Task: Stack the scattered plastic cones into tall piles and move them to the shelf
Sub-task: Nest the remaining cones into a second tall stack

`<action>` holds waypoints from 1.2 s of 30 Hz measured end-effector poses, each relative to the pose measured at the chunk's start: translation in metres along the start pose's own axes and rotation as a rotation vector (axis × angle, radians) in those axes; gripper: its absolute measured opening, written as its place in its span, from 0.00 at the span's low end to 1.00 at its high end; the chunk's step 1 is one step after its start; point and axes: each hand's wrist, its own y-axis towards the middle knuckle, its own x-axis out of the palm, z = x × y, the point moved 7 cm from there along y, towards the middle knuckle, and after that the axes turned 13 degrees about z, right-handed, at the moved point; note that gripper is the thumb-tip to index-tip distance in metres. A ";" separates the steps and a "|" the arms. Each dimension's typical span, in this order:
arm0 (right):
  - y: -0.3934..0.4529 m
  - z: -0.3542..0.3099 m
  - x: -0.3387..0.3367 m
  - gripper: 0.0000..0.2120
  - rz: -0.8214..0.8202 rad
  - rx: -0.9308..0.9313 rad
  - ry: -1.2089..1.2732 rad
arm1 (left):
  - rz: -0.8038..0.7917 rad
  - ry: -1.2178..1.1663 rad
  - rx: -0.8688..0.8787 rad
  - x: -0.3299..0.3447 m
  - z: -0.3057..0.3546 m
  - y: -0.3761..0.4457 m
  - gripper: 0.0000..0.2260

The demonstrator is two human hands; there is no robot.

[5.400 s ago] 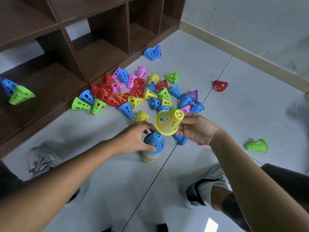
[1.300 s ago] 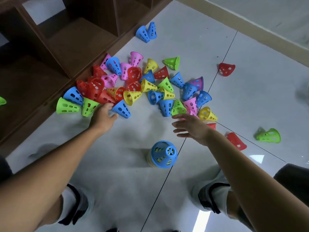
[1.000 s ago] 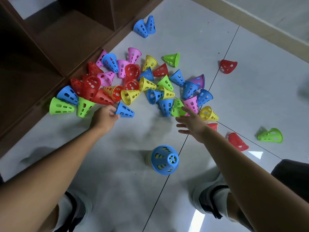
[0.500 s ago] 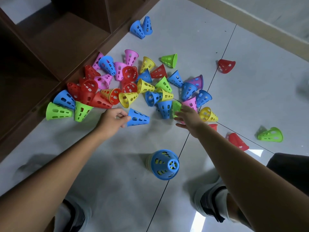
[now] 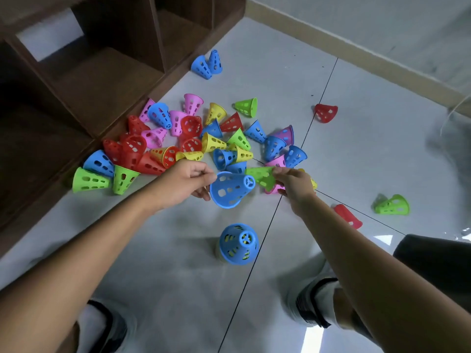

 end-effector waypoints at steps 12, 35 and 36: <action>-0.049 -0.051 -0.010 0.11 -0.310 0.031 0.367 | -0.168 -0.040 0.071 0.019 0.048 -0.040 0.08; -0.131 -0.061 -0.003 0.21 -0.876 0.008 0.088 | -0.181 0.030 -0.103 0.034 -0.002 -0.064 0.08; -0.131 -0.056 -0.002 0.20 -0.882 0.015 0.060 | -0.178 0.033 -0.112 0.033 -0.007 -0.064 0.07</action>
